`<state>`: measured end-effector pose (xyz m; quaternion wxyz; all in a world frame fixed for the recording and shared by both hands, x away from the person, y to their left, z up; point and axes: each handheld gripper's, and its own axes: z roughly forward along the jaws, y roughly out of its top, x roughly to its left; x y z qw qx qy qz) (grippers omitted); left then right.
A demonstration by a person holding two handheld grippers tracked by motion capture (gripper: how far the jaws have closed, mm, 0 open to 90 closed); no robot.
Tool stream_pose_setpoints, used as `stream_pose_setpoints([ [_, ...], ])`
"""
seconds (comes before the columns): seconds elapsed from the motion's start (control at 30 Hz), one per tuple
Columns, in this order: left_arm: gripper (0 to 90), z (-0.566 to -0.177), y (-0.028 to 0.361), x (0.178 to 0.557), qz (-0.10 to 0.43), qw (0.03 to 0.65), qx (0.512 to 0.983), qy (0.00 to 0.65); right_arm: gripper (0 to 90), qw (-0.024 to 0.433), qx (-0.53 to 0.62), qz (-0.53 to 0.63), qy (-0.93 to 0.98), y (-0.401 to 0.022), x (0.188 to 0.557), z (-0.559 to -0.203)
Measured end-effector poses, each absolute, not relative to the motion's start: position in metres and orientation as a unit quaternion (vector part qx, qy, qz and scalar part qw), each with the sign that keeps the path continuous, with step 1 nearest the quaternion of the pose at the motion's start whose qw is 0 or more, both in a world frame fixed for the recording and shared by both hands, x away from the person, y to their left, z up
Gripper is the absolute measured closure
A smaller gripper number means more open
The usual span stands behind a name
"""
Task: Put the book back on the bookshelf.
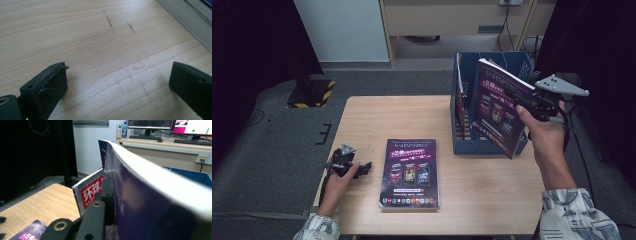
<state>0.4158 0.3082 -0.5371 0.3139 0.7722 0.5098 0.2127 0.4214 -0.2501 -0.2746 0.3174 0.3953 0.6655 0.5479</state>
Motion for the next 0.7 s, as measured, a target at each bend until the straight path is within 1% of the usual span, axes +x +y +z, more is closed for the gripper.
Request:
stream_pose_setpoints([
  [0.7, 0.8, -0.537, 0.308, 0.416, 0.213, 0.316, 0.771, 0.511, 82.6, 0.336, 0.428, 0.542, 0.64, -0.257, 0.438, -0.27],
])
